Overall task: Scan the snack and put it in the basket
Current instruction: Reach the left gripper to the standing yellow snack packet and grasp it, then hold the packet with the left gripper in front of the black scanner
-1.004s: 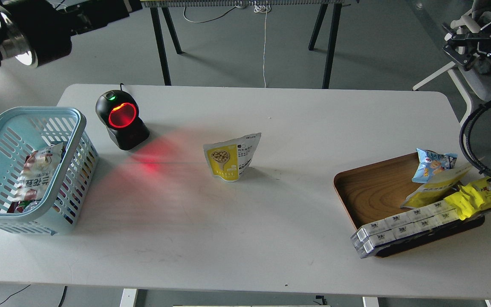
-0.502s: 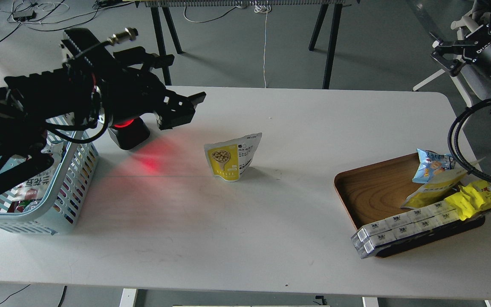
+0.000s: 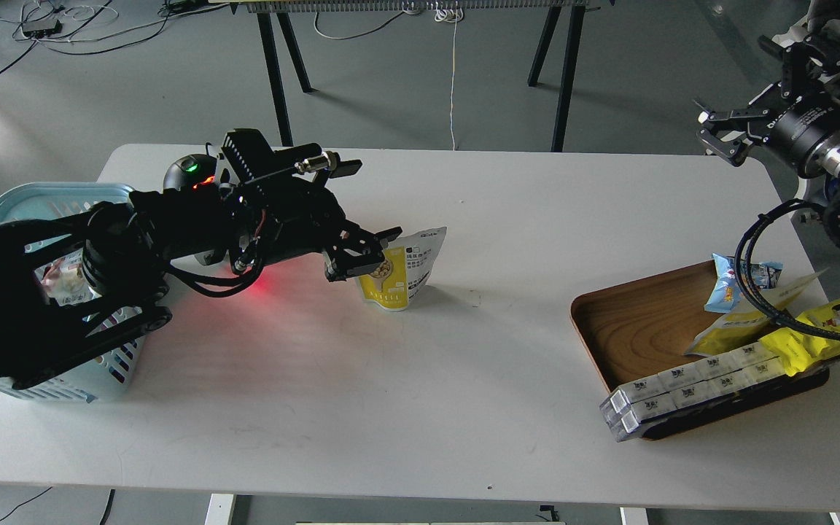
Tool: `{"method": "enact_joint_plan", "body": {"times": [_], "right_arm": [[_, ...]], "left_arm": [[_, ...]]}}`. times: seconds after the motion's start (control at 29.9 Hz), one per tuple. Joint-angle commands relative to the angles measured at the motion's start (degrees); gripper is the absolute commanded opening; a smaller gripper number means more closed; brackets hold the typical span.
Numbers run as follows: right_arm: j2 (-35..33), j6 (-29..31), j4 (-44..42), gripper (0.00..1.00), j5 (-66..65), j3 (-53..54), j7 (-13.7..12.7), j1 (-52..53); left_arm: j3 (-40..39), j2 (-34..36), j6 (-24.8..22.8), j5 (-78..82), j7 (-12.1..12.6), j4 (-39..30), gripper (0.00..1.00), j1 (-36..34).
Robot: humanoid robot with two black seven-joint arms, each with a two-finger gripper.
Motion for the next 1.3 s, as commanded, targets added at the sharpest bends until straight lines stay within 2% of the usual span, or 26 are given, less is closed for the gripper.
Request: {"method": "enact_joint_plan", "body": {"times": [0.0, 0.3, 0.4, 0.47, 0.57, 0.6, 0.7, 0.77, 0.84, 0.9, 1.04, 1.27], "right_arm": [[0.0, -0.4, 0.0, 0.97, -1.3, -0.4, 0.0, -0.1], [0.0, -1.4, 0.3, 0.97, -1.3, -0.5, 0.0, 0.4], [-0.1, -2.6, 1.7, 0.97, -1.4, -0.5, 0.0, 0.4], [-0.1, -2.9, 1.9, 0.97, -1.4, -0.5, 0.0, 0.4], [-0.1, -3.2, 1.9, 0.97, -1.4, -0.5, 0.0, 0.5], [0.0, -3.5, 1.9, 0.97, -1.4, -0.5, 0.0, 0.5], [0.0, -3.7, 1.9, 0.97, -1.4, -0.5, 0.0, 0.5], [0.0, -3.8, 1.8, 0.97, -1.4, -0.5, 0.0, 0.5], [0.0, -3.8, 1.8, 0.97, -1.5, -0.5, 0.0, 0.7], [0.0, -3.9, 1.9, 0.97, -1.5, -0.5, 0.0, 0.7], [0.0, -4.2, 1.9, 0.97, -1.5, -0.5, 0.0, 0.7], [0.1, -4.1, 2.0, 0.97, -1.9, -0.5, 0.0, 0.8]], "left_arm": [[1.0, -1.5, 0.1, 0.0, 0.2, 1.1, 0.99, 0.3], [0.9, -5.2, 0.2, 0.0, 0.6, 3.6, 0.97, 3.6], [0.8, -6.0, 0.3, 0.0, 0.6, 4.9, 0.94, 4.1], [0.8, -6.1, 0.5, 0.0, 0.6, 5.6, 0.85, 4.1], [0.9, -6.3, 0.7, 0.0, 0.4, 5.7, 0.56, 4.1], [0.9, -6.3, 0.7, 0.0, 0.4, 5.7, 0.49, 4.1], [0.9, -6.4, 0.7, 0.0, 0.4, 6.2, 0.35, 4.4], [0.8, -6.4, 0.6, 0.0, 0.4, 6.5, 0.31, 5.0], [0.8, -6.4, 0.6, 0.0, 0.8, 6.5, 0.16, 5.2], [0.6, -6.4, 0.6, 0.0, 1.2, 6.6, 0.06, 5.7], [0.4, -6.4, 1.5, 0.0, 2.6, 7.1, 0.00, 6.3], [-2.0, -3.9, 3.5, 0.0, 2.6, 6.3, 0.00, 6.4]]}}
